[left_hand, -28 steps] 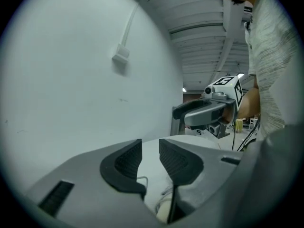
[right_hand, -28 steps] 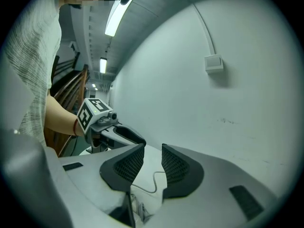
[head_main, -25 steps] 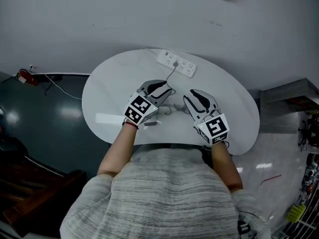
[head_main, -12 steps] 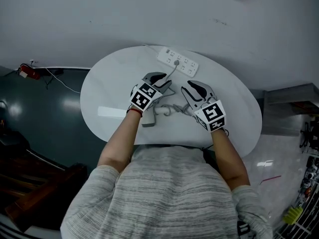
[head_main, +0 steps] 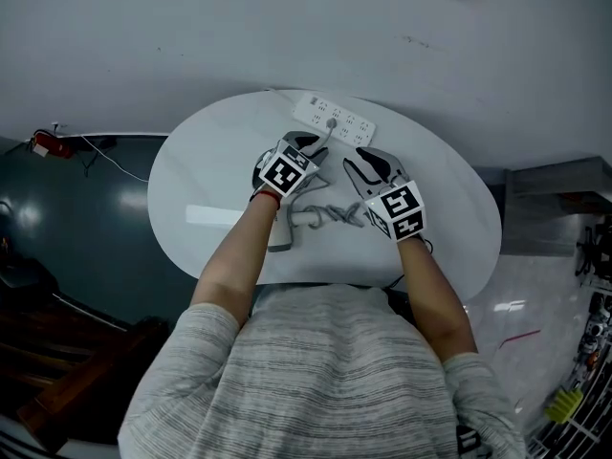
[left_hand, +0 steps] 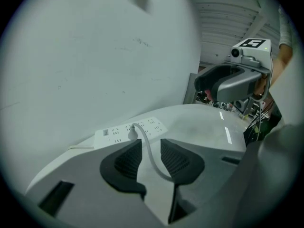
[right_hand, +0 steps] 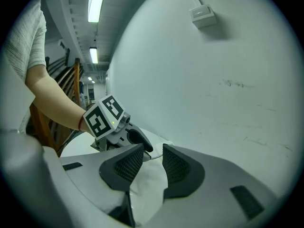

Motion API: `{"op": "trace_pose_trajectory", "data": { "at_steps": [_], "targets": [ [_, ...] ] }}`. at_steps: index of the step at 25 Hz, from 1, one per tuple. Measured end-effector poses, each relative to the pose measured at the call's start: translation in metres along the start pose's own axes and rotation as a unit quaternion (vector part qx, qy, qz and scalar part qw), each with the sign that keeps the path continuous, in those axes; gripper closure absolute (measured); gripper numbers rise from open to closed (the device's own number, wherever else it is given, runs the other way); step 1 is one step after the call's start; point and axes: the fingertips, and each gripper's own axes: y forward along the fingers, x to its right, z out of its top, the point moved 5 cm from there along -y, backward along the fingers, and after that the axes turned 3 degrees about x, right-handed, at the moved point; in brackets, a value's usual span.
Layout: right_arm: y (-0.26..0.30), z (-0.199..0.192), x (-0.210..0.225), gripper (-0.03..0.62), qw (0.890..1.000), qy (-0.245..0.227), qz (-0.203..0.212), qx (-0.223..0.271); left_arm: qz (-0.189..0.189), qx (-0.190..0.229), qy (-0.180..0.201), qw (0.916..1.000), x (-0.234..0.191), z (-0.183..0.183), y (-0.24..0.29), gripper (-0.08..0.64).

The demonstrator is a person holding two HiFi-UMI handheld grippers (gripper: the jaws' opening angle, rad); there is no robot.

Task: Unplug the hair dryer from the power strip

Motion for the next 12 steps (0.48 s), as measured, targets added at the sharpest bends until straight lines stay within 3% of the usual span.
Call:
{"op": "trace_pose_trajectory", "data": {
  "at_steps": [8,12],
  "targets": [
    [-0.002,-0.002,0.007,0.472,1.0,0.017,-0.008,-0.002,0.0,-0.054,-0.03,0.9981,-0.002,-0.018,0.024,0.439],
    [-0.003,-0.001,0.008,0.472,1.0,0.025,-0.011,0.0,-0.007,-0.07,-0.038,0.9968,0.0,-0.019,0.024,0.519]
  ]
}}
